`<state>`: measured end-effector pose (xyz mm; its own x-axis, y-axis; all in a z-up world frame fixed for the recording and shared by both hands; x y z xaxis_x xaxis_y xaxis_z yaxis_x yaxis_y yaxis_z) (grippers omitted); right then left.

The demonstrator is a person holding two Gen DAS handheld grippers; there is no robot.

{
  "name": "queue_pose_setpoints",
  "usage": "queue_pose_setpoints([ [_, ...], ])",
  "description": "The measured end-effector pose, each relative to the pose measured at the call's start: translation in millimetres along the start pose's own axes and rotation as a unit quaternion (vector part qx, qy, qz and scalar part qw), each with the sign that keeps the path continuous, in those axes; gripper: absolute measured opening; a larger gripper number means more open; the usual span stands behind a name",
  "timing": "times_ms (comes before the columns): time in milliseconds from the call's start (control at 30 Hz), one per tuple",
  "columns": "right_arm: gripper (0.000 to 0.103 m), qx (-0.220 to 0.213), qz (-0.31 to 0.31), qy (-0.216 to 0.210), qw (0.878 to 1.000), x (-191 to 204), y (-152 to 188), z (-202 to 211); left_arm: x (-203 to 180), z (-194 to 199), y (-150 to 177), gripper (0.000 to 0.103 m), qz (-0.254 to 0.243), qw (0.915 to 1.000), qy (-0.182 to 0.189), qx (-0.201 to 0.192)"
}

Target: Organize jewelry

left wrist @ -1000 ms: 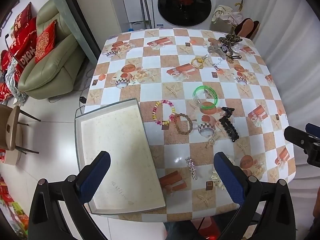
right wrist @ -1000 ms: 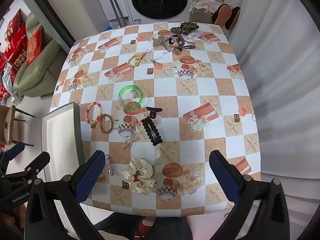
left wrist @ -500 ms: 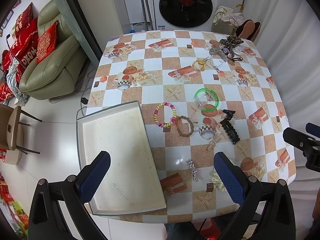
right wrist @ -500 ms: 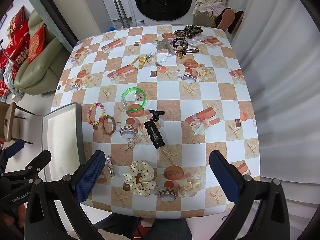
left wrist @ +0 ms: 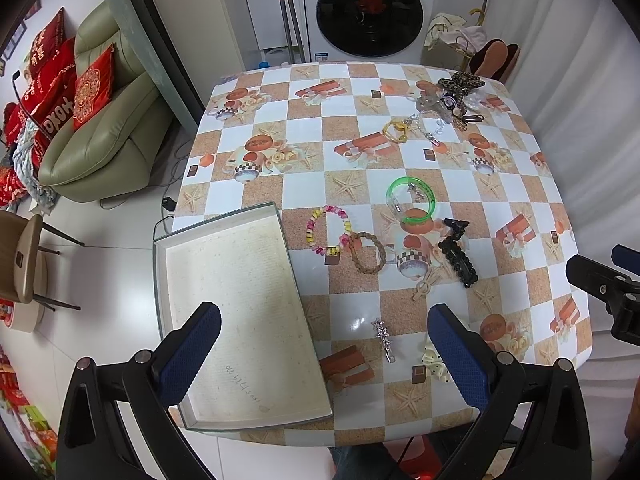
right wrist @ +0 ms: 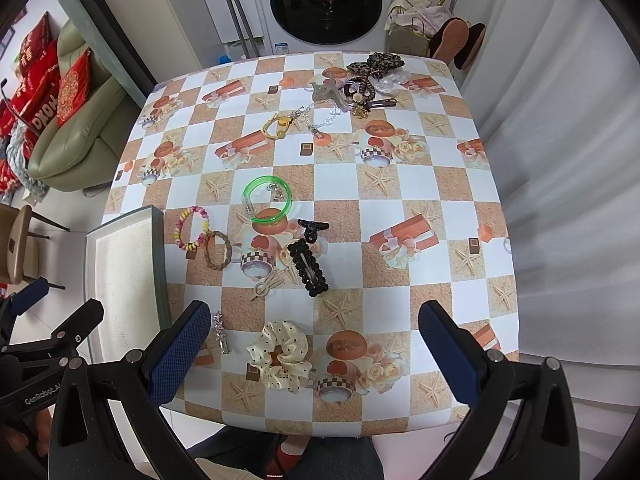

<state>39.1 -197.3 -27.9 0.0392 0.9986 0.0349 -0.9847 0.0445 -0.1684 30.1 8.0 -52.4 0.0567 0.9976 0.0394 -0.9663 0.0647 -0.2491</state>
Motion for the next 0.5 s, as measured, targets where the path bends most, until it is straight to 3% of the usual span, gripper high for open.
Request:
queue_pose_setpoints([
  [500,0.103,-0.001,0.001,0.0,1.0,-0.7,1.1,3.0,0.2,0.0,-0.5,0.103,0.0,1.0,0.0,0.0],
])
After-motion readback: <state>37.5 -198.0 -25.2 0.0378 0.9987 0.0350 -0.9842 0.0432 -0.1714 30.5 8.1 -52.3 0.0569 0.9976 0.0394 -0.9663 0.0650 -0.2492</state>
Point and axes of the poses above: each gripper's, at about its wrist camera, not at the fingertips, and z roughly against the way its jaws point, x to its left, y to its underside, the point moved 6 cm from there along -z, roughly the way its jaws point, and after that the axes turned 5 degrees about x, right-handed, at the moved point
